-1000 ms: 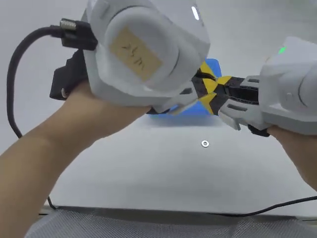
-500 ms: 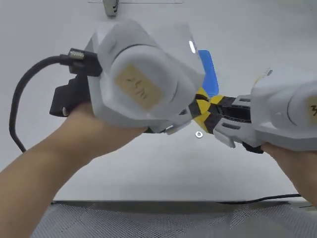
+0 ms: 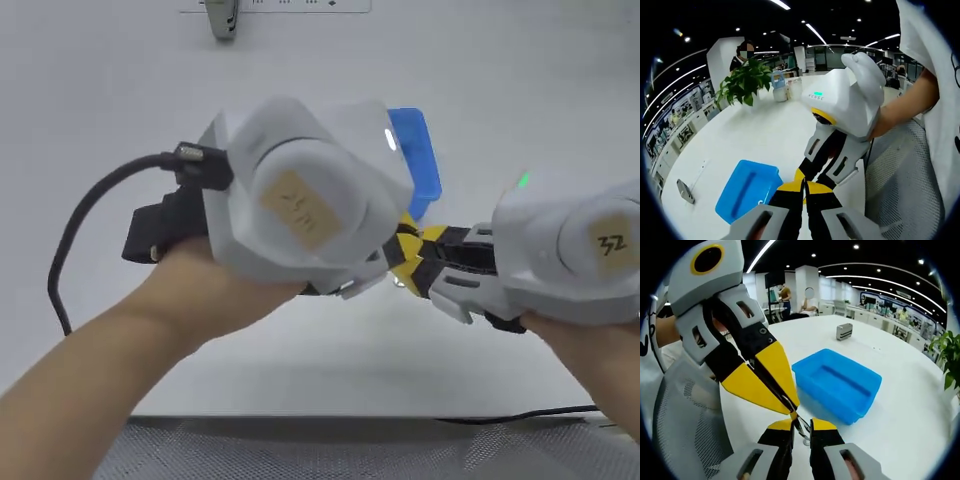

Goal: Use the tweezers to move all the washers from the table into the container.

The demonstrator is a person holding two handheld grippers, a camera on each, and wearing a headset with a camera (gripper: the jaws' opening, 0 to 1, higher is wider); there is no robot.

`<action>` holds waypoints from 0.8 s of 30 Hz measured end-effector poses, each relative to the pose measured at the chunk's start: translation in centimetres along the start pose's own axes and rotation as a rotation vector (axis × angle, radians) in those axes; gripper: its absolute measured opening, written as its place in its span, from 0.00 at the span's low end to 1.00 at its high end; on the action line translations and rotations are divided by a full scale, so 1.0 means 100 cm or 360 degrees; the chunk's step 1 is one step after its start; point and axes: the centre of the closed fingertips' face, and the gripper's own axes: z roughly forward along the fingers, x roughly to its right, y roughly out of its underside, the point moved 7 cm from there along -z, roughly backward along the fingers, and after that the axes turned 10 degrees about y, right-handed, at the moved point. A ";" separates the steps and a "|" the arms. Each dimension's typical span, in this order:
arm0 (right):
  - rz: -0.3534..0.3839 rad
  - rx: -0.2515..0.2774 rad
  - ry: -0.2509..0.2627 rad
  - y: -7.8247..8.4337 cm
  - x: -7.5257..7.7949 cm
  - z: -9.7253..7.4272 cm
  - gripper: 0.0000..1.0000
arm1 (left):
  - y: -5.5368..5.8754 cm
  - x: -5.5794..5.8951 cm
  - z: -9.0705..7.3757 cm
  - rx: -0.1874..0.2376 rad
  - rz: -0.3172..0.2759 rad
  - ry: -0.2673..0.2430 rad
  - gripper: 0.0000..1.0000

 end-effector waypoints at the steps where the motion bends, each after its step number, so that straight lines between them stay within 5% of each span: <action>1: 0.0000 -0.0006 -0.0004 0.001 0.000 0.001 0.08 | 0.001 0.000 0.001 -0.0006 -0.0005 0.0002 0.00; 24: -0.0133 -0.0029 0.0050 0.003 -0.001 0.001 0.04 | -0.001 0.000 0.007 -0.0039 0.0007 -0.0029 0.00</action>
